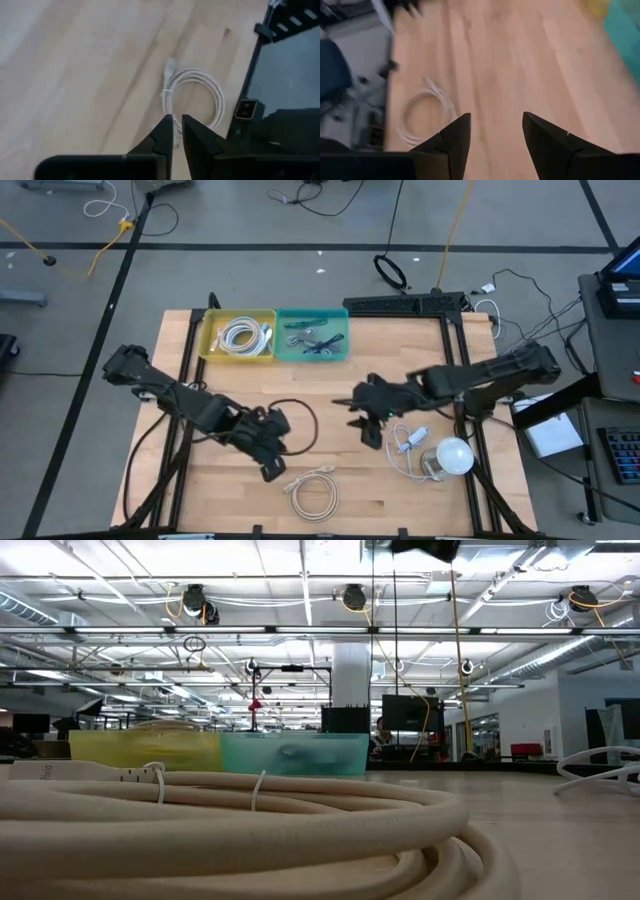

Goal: Pick & Place USB Port
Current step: Put the brown HDMI cable into the yellow bin

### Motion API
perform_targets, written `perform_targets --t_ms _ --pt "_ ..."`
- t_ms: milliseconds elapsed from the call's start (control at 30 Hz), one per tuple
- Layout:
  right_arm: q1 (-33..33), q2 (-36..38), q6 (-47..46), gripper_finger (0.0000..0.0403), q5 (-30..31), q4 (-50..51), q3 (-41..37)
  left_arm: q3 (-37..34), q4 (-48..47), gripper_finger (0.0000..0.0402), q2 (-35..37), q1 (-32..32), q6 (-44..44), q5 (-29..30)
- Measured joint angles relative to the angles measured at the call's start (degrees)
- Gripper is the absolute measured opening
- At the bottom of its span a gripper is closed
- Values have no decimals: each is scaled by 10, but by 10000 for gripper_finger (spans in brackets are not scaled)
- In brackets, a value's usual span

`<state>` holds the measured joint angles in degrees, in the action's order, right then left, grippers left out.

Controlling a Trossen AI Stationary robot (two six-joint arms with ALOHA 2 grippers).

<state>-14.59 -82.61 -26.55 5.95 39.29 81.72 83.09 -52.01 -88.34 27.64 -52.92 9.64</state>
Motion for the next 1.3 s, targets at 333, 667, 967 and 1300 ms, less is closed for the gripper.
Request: perform_targets --t_ms 333,667,967,1300 --pt "-177 71 -124 168 137 -2 -27 0 54 149 -153 2 28 -86" --pt "-317 80 -197 150 319 -5 -27 0 145 230 -241 8 -17 -87" --pt "-347 78 -204 145 330 -19 -28 0 162 232 -267 7 -47 -57" --pt "-347 78 -189 144 329 -63 -28 4 166 228 -334 3 -67 -83"
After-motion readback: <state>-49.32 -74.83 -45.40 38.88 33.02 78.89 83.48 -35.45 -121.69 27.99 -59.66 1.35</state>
